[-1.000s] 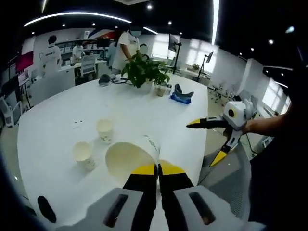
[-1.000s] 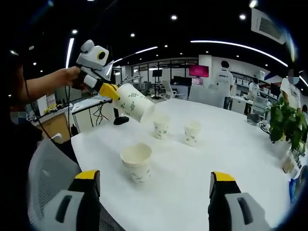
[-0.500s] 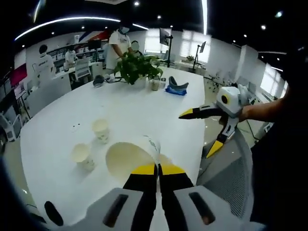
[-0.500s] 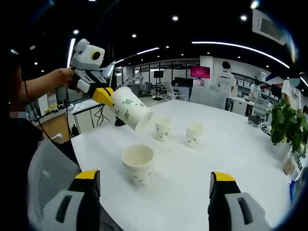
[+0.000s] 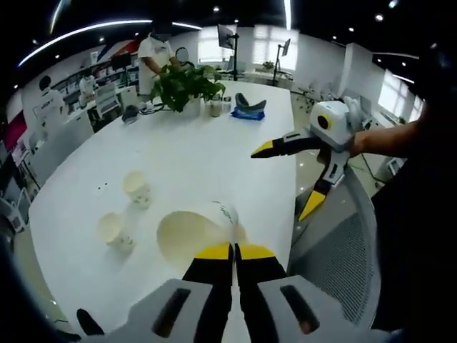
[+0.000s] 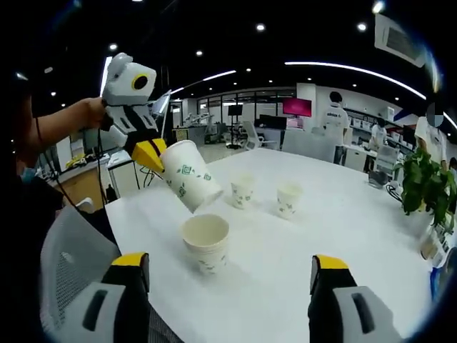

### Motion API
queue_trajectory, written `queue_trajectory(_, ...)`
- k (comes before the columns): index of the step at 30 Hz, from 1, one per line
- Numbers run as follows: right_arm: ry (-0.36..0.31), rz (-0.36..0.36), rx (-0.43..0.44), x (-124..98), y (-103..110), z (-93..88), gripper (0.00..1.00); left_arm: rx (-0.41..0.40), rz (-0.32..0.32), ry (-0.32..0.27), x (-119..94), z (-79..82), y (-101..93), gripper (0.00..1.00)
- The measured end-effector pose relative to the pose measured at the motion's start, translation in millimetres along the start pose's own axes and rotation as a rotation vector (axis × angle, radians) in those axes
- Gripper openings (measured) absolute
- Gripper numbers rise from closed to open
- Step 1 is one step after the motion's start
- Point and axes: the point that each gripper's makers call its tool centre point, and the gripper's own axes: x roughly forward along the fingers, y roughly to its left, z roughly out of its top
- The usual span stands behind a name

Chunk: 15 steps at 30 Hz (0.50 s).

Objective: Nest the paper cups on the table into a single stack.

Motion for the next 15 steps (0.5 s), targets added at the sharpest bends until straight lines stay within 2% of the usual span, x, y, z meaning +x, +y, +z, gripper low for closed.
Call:
queue_trajectory(4,-0.002,-0.002,0.001,0.2,-0.6,0.4,0.95,0.059,0.004,0.048,5.1,-5.2,-1.3,0.0)
queue_trajectory(15,0.002,-0.003,-0.002,-0.4,-0.3,-1.9,0.94,0.122,0.014,0.118,12.2,-17.7,1.9,0.0)
